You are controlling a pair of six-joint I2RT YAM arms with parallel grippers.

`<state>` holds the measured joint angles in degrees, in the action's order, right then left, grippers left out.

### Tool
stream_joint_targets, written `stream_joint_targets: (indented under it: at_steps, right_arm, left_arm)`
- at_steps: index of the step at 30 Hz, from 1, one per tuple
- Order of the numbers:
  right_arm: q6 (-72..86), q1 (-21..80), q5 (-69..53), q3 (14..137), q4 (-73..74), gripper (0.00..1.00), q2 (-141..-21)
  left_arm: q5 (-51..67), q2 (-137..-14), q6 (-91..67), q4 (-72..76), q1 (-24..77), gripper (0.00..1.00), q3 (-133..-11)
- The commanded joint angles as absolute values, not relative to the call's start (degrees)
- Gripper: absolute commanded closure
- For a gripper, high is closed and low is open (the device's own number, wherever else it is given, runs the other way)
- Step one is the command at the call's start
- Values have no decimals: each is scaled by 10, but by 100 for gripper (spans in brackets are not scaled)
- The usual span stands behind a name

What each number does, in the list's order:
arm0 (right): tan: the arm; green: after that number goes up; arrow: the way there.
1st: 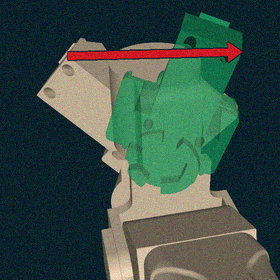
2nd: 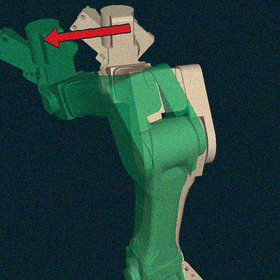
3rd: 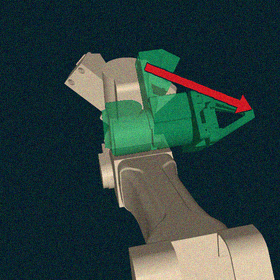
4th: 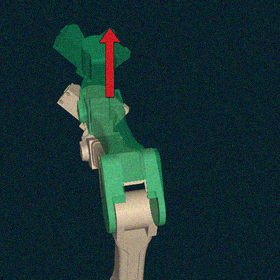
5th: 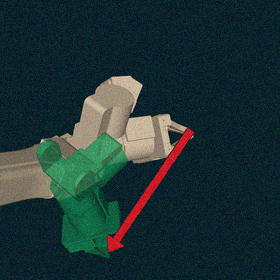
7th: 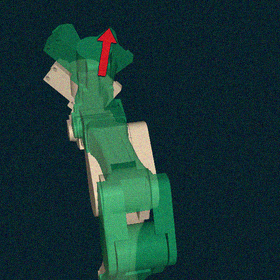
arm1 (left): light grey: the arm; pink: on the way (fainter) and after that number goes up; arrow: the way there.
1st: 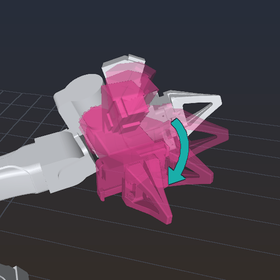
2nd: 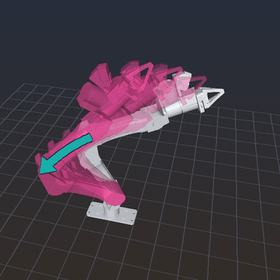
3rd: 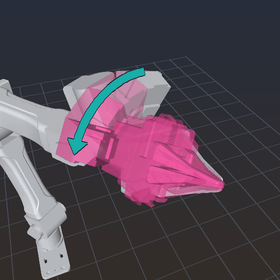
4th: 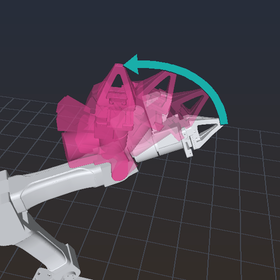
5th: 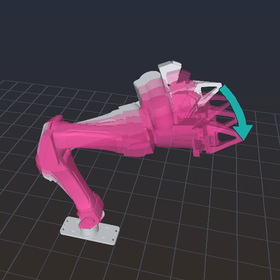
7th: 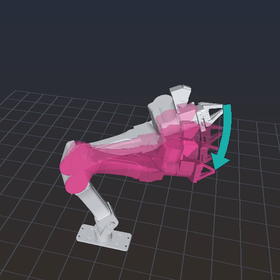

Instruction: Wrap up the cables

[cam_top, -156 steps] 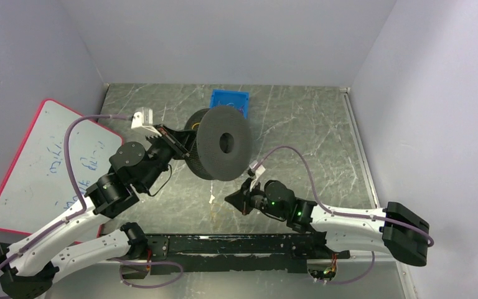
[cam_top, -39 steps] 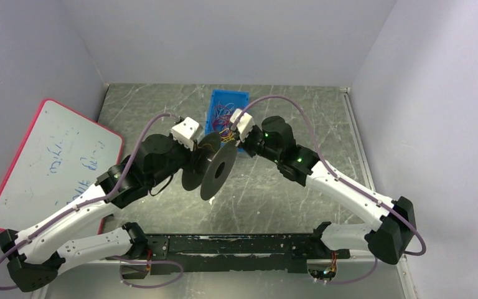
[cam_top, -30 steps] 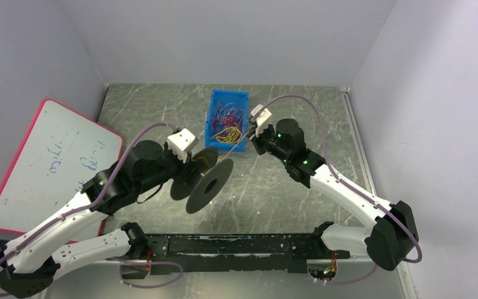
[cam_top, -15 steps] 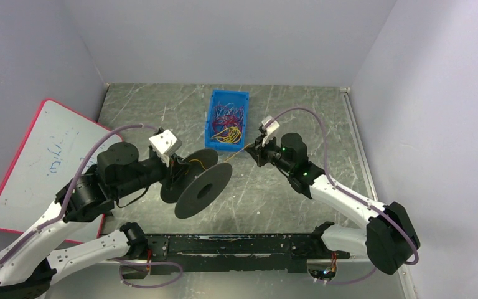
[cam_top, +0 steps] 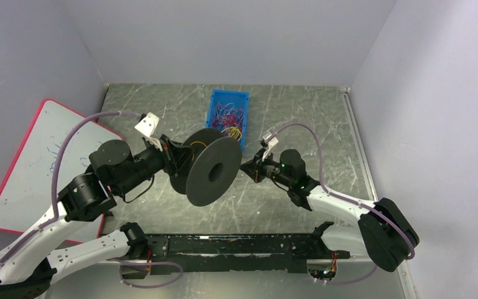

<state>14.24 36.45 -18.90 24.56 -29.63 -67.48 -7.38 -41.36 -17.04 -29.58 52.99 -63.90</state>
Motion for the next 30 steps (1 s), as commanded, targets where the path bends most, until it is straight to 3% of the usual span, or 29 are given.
stream_joint_targets:
  at_steps: [1,20,30]
  right_arm:
    - [189,398,-179,222,-377,100,-681]
    - [229,601,-22,185,-466,100,-672]
    - [198,667,39,251,-368,100,-644]
  left_arm:
    - [-141,-424,-255,-172,534,93,-637]
    - [-389,-519,-349,-86,533,93,-612]
    - [-447,-590,-326,-76,534,93,-617]
